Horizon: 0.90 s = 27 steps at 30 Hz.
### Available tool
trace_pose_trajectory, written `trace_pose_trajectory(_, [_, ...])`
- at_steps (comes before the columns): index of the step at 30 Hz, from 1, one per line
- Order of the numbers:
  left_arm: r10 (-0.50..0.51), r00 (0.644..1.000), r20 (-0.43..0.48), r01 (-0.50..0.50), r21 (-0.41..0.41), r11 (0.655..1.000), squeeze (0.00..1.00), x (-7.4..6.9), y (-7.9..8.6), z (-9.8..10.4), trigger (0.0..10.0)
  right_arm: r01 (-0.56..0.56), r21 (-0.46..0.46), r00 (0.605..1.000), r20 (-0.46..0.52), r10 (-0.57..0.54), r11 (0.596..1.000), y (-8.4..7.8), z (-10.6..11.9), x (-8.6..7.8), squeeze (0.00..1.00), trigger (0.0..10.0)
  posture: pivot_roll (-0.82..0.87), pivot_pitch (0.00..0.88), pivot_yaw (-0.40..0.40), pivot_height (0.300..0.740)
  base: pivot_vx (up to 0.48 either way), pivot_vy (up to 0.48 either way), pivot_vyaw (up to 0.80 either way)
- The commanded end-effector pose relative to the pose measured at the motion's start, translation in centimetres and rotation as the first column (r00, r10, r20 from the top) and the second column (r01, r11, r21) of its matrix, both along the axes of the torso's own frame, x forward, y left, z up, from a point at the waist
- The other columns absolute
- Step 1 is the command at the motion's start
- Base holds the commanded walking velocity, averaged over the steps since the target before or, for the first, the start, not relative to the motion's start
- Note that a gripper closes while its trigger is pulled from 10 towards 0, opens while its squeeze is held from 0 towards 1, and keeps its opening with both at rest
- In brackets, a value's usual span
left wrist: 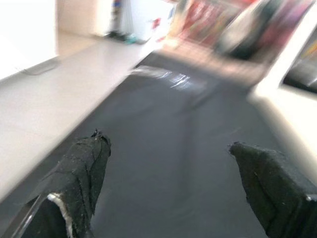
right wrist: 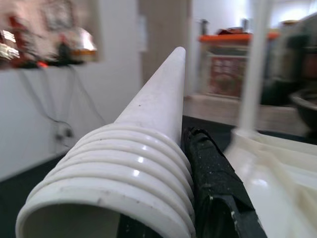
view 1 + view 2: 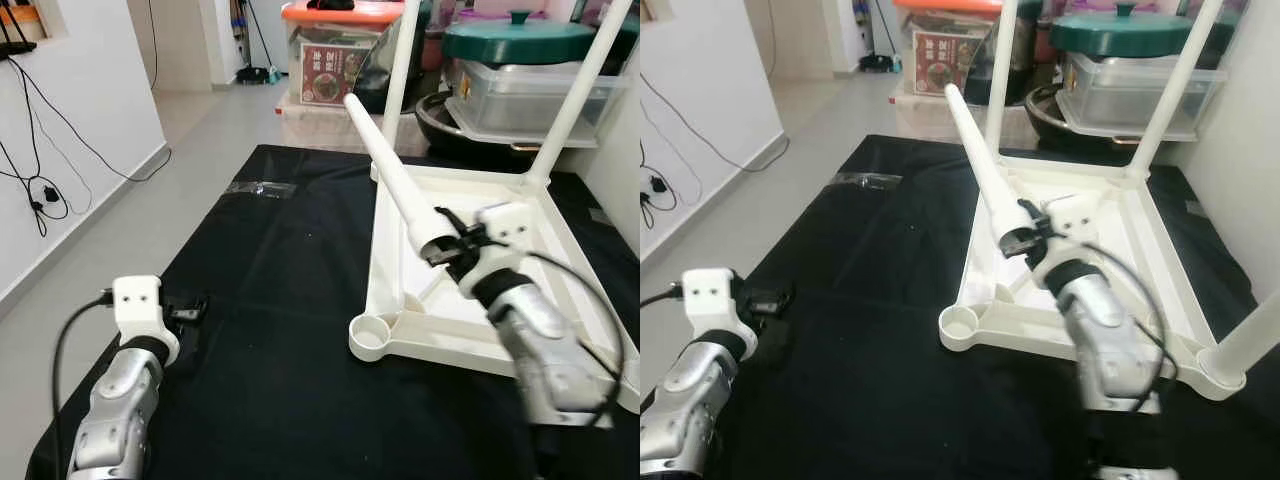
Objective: Building children table
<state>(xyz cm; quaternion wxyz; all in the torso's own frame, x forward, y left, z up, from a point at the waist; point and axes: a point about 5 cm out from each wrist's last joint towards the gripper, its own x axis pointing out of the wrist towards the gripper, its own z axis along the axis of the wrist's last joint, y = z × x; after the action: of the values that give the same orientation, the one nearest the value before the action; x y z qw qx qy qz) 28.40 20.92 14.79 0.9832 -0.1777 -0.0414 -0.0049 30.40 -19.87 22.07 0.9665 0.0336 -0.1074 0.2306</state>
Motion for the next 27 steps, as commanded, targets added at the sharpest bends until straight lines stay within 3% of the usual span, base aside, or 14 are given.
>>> trace_pose_trajectory(1, [-0.059, 0.996, 0.072, 0.067, -0.12, 0.99, 0.0, -0.1, -0.4, 1.4, 10.0, -0.124, 0.038, 0.992, 0.017, 0.124, 0.992, 0.9, 0.5, -0.5, 0.0, 0.0, 0.03, 0.0, -0.018, 0.74, 0.0, 0.0, 0.0])
trace_pose_trajectory(2, [-0.119, 0.98, 0.16, 0.158, -0.259, 0.953, 0.0, -0.3, -1.0, 2.9, 10.0, -0.222, 0.065, 0.975, -0.014, 0.223, 0.973, 1.9, -0.3, -0.9, 0.0, 0.0, 0.04, 0.0, -0.024, 0.74, 0.0, 0.0, 0.0])
trace_pose_trajectory(4, [-0.177, 0.94, 0.292, 0.288, -0.397, 0.871, 0.0, -0.7, -1.5, 5.0, 10.0, -0.338, 0.1, 0.938, -0.052, 0.344, 0.936, 3.4, -1.5, -1.3, 0.0, 0.0, 0.05, 0.0, -0.028, 0.74, 0.0, 0.0, 0.0])
trace_pose_trajectory(6, [-0.16, 0.919, 0.36, 0.327, -0.469, 0.821, 0.0, -1.0, -1.1, 6.1, 10.0, -0.411, 0.11, 0.904, -0.077, 0.421, 0.905, 4.4, -2.3, -1.7, 0.0, 0.0, 0.05, 0.0, -0.033, 0.74, 0.0, 0.0, 0.0])
trace_pose_trajectory(7, [-0.16, 0.919, 0.36, 0.327, -0.469, 0.821, 0.0, -1.0, -1.1, 6.1, 10.0, -0.411, 0.11, 0.904, -0.077, 0.421, 0.905, 4.4, -2.3, -1.7, 0.0, 0.0, 0.05, 0.0, -0.033, 0.74, 0.0, 0.0, 0.0])
trace_pose_trajectory(8, [-0.143, 0.909, 0.391, 0.344, -0.51, 0.789, 0.0, -1.1, -0.6, 6.5, 10.0, -0.454, 0.115, 0.881, -0.087, 0.464, 0.884, 5.1, -2.6, -2.0, 0.0, 0.0, 0.06, 0.0, -0.036, 0.74, 0.0, 0.0, 0.0])
trace_pose_trajectory(9, [-0.143, 0.909, 0.391, 0.344, -0.51, 0.789, 0.0, -1.1, -0.6, 6.5, 10.0, -0.454, 0.115, 0.881, -0.087, 0.464, 0.884, 5.1, -2.6, -2.0, 0.0, 0.0, 0.06, 0.0, -0.036, 0.74, 0.0, 0.0, 0.0])
trace_pose_trajectory(12, [-0.121, 0.887, 0.446, 0.383, -0.564, 0.732, 0.0, -1.7, 0.6, 7.0, 10.0, -0.58, 0.153, 0.793, -0.118, 0.598, 0.8, 6.0, -3.2, -3.2, 0.0, 0.0, 0.07, 0.0, -0.041, 0.74, 0.0, 0.0, 0.0])
trace_pose_trajectory(21, [-0.116, 0.909, 0.399, 0.364, -0.63, 0.685, 0.0, -1.1, 0.7, 5.9, 10.0, -0.642, 0.252, 0.722, -0.116, 0.682, 0.724, 5.2, -3.3, -4.0, 0.0, 0.0, 0.06, 0.0, -0.032, 0.74, 0.0, 0.0, 0.0])
trace_pose_trajectory(22, [-0.129, 0.911, 0.392, 0.371, -0.641, 0.672, 0.0, -1.1, 0.7, 5.8, 10.0, -0.639, 0.251, 0.724, -0.121, 0.679, 0.727, 5.1, -3.4, -4.1, 0.0, 0.0, 0.05, 0.0, -0.03, 0.74, 0.0, 0.0, 0.0])
trace_pose_trajectory(23, [-0.155, 0.908, 0.388, 0.389, -0.649, 0.654, 0.0, -1.1, 0.5, 5.9, 10.0, -0.605, 0.245, 0.754, -0.128, 0.644, 0.758, 4.9, -3.7, -3.7, 0.0, 0.0, 0.05, 0.0, -0.03, 0.74, 0.0, 0.0, 0.0])
trace_pose_trajectory(27, [-0.175, 0.904, 0.391, 0.405, -0.645, 0.648, 0.0, -1.2, 0.3, 6.0, 10.0, -0.592, 0.262, 0.764, -0.119, 0.635, 0.762, 4.9, -3.5, -3.4, 0.0, 0.0, 0.06, 0.0, -0.03, 0.74, 0.0, 0.0, 0.0])
